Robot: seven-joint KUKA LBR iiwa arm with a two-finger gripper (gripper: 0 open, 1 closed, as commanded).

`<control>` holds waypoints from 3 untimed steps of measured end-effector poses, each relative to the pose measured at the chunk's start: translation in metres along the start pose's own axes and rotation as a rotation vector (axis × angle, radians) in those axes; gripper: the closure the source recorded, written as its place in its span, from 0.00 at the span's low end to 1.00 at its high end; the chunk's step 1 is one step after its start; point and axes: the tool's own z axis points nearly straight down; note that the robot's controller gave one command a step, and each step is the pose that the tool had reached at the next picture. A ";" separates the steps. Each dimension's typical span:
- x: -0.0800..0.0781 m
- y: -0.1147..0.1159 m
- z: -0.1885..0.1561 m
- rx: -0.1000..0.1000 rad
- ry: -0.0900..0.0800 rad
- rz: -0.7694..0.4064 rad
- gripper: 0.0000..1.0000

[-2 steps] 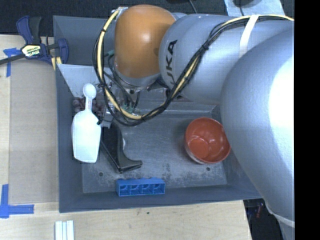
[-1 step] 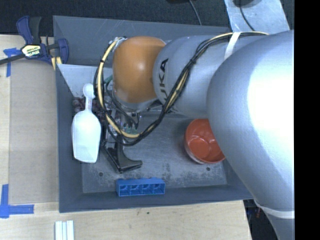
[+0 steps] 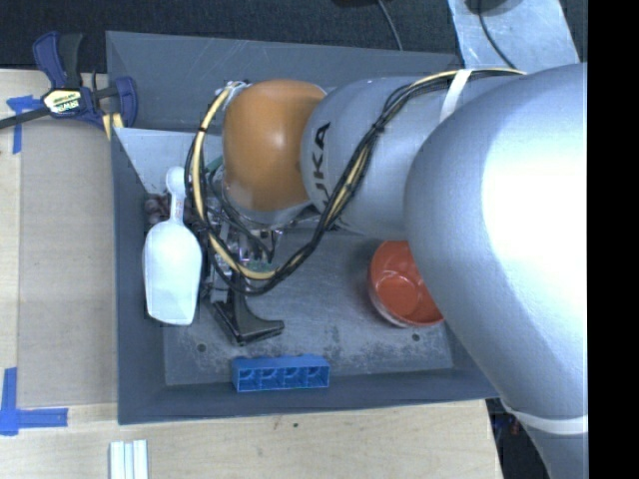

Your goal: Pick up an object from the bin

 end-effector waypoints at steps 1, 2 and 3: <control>0.007 -0.029 -0.035 0.001 -0.004 -0.192 0.00; 0.038 -0.019 0.020 -0.008 -0.025 -0.080 0.00; 0.013 -0.051 -0.023 -0.001 -0.014 -0.147 0.00</control>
Offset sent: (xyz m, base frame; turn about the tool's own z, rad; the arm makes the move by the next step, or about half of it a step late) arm -0.0452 -0.0176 -0.0277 -0.0813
